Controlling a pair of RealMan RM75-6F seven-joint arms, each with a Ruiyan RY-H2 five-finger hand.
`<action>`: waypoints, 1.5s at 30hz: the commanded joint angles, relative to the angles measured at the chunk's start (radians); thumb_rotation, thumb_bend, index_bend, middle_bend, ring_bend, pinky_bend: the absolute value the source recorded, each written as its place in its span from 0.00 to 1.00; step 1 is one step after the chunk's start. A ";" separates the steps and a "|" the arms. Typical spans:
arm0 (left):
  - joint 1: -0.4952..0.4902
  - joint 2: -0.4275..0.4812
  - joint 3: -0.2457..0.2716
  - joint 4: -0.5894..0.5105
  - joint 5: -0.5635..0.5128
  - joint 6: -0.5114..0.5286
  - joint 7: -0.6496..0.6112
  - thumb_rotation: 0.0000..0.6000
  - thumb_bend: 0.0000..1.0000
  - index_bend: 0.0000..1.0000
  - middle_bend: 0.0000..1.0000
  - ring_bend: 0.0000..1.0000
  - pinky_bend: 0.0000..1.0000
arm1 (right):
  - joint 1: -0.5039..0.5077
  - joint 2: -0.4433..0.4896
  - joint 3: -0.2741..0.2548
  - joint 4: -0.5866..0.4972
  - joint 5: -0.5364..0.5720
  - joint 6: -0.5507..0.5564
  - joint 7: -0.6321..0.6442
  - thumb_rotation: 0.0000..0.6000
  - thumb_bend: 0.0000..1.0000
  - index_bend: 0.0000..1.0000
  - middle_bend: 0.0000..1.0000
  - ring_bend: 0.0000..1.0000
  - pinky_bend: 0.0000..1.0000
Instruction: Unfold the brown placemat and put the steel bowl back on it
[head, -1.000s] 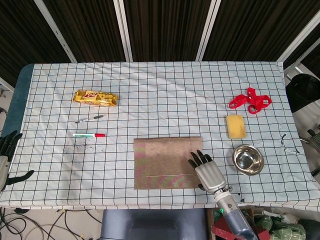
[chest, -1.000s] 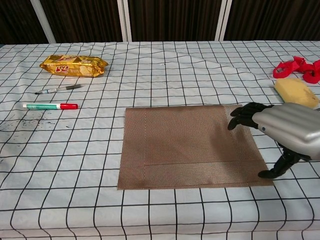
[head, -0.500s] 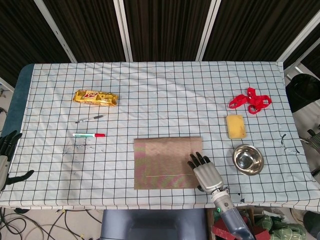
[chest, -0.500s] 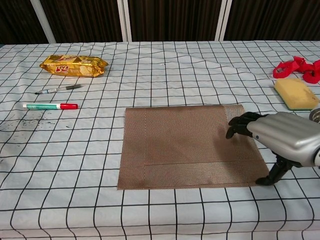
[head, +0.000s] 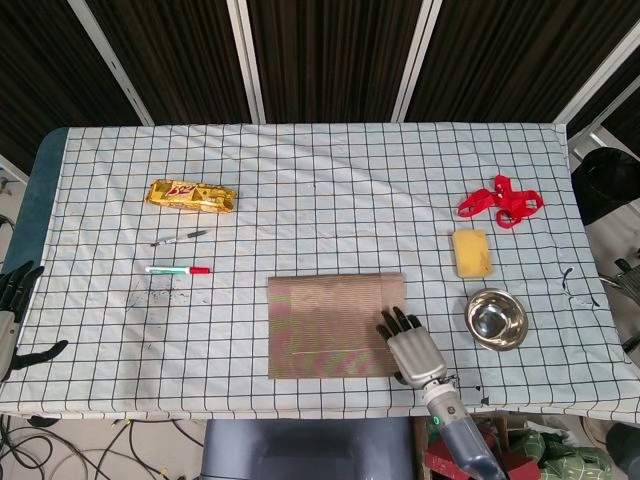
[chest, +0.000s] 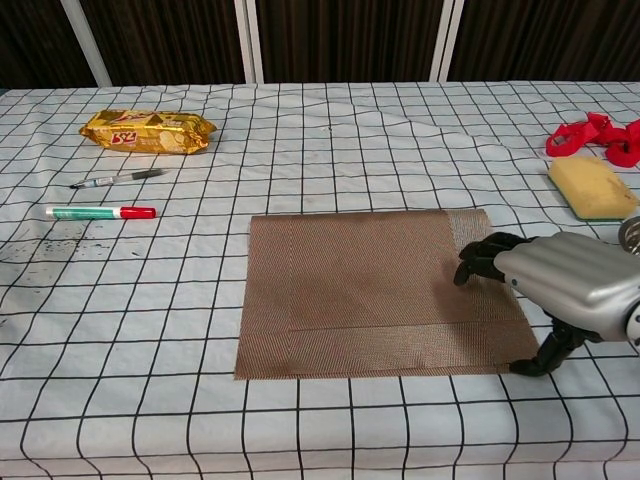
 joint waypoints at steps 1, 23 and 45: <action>0.000 0.000 0.000 0.000 0.000 0.000 -0.001 1.00 0.01 0.00 0.00 0.00 0.01 | 0.002 0.000 -0.002 -0.002 0.006 0.001 -0.002 1.00 0.03 0.23 0.07 0.04 0.18; 0.001 0.003 0.001 -0.003 0.001 0.001 -0.009 1.00 0.01 0.00 0.00 0.00 0.01 | 0.012 -0.015 -0.022 0.048 -0.041 0.001 0.112 1.00 0.35 0.25 0.09 0.04 0.18; 0.002 0.001 0.000 -0.005 -0.003 0.000 -0.009 1.00 0.01 0.00 0.00 0.00 0.01 | 0.019 -0.045 0.000 0.147 -0.043 -0.020 0.216 1.00 0.45 0.29 0.09 0.05 0.18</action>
